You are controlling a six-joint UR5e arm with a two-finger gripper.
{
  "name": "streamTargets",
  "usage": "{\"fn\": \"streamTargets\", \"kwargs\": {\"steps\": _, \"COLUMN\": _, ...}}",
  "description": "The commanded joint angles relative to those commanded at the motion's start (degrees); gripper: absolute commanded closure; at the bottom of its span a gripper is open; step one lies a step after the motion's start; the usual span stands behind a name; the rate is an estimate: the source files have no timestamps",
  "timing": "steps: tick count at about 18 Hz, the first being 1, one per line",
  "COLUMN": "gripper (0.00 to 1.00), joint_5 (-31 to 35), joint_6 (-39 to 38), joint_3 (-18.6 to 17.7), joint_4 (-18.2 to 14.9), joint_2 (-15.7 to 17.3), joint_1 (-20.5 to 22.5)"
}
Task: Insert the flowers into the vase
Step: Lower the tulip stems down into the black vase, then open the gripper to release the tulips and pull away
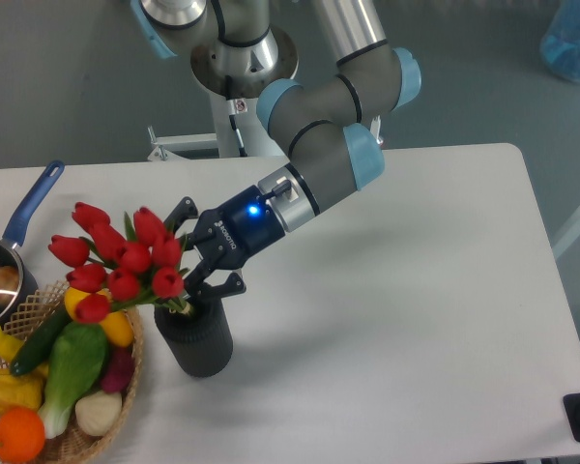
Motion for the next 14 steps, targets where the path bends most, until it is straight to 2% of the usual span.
{"fn": "streamTargets", "kwargs": {"steps": 6, "gripper": 0.0, "joint_5": 1.8, "joint_6": 0.2, "joint_3": 0.0, "joint_4": 0.0, "joint_2": -0.3, "joint_1": 1.1}}
{"fn": "streamTargets", "kwargs": {"steps": 14, "gripper": 0.0, "joint_5": 3.3, "joint_6": 0.0, "joint_3": -0.2, "joint_4": -0.1, "joint_2": 0.2, "joint_1": 5.7}}
